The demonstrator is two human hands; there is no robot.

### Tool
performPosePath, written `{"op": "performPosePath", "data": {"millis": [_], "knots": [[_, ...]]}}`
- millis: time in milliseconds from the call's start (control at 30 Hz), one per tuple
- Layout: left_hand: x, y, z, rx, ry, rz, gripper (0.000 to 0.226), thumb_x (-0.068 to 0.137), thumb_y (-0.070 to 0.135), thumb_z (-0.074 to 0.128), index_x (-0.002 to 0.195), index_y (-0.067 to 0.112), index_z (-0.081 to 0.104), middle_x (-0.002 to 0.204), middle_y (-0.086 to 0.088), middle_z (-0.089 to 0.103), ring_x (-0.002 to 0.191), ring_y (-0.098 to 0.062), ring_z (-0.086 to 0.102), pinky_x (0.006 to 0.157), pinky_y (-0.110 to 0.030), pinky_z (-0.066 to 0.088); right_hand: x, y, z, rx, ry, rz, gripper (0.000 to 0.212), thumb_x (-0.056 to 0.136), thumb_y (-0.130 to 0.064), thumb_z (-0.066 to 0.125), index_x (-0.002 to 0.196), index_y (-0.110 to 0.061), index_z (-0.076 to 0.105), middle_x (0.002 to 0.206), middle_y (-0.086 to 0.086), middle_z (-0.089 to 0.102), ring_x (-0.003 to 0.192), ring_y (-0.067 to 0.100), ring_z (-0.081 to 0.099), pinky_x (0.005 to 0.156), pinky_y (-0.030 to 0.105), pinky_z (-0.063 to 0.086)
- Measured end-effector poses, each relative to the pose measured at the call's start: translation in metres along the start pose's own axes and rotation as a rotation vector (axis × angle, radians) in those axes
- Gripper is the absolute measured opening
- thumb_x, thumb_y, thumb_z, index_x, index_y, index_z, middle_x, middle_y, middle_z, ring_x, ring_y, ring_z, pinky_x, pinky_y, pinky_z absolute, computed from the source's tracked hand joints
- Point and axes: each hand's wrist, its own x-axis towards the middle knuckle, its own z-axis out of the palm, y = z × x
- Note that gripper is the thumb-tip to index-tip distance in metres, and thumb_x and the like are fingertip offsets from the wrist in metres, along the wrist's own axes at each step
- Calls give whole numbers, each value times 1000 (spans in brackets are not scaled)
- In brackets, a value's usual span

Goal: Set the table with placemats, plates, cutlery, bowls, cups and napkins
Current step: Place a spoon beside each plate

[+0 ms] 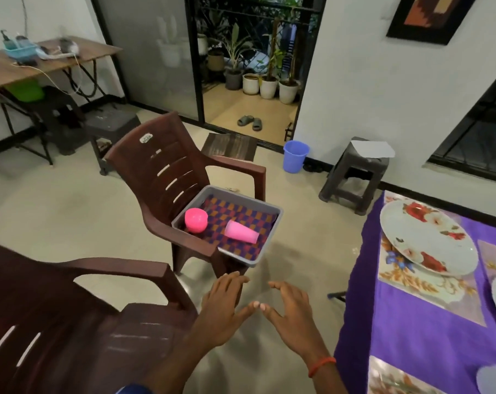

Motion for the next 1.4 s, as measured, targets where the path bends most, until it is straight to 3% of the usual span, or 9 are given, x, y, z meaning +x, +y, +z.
{"op": "performPosePath", "data": {"millis": [267,467,600,767,900,1000,1100,1200,1400], "knots": [[37,-20,-18,-61,15,-142,102,70,101,18,150,40,35,160,15,28,146,-6,25,118,-47,31,66,-5,2,-10,-151,-62,43,90,-55,64,126,-49,42,134,-22,45,131,9,33,111,30,32],[98,-29,-36,-105,60,-139,83,81,90,32,146,39,37,155,14,35,138,-2,30,115,-38,33,134,-9,-6,-12,-192,-69,39,89,-50,67,121,-49,45,132,-17,50,129,9,36,110,30,34],[160,-41,-53,-149,105,-156,112,65,103,14,149,33,37,156,12,34,145,-10,29,118,-38,28,198,-8,-8,-27,-186,-68,45,90,-49,68,130,-39,51,128,-16,51,126,11,38,107,27,36],[226,-72,-63,-217,121,-197,99,75,97,20,147,32,39,155,10,37,140,-7,31,118,-37,31,279,-17,2,-55,-239,-83,45,87,-49,70,128,-34,57,127,-11,56,122,10,43,105,33,42],[262,-98,-72,-209,105,-244,85,83,87,30,149,33,38,155,12,37,135,1,27,115,-32,32,335,-29,21,-29,-284,-57,53,81,-65,61,128,-44,48,133,-6,54,124,11,47,105,34,45],[287,-124,-75,-214,100,-283,62,94,69,47,146,35,40,153,13,39,132,2,29,116,-35,35,373,-35,40,-24,-316,-34,50,87,-51,69,130,-38,49,134,-6,51,124,13,46,105,35,45],[310,-145,-80,-233,94,-321,72,88,81,40,144,35,42,151,12,41,139,-8,35,115,-43,37,401,-35,55,-42,-340,-11,48,89,-44,71,131,-33,51,134,-4,51,125,16,45,106,39,44],[331,-167,-81,-228,132,-355,87,82,91,27,145,33,44,150,11,42,139,-10,37,114,-40,38,428,-36,68,-62,-379,16,46,89,-41,73,131,-32,55,130,-4,51,124,18,46,105,38,44],[360,-197,-77,-233,162,-411,60,93,69,48,143,37,43,149,13,41,137,-9,37,111,-39,37,496,-28,98,-136,-446,-68,33,91,-39,71,121,-33,62,117,-20,54,125,18,43,108,46,37]]}}
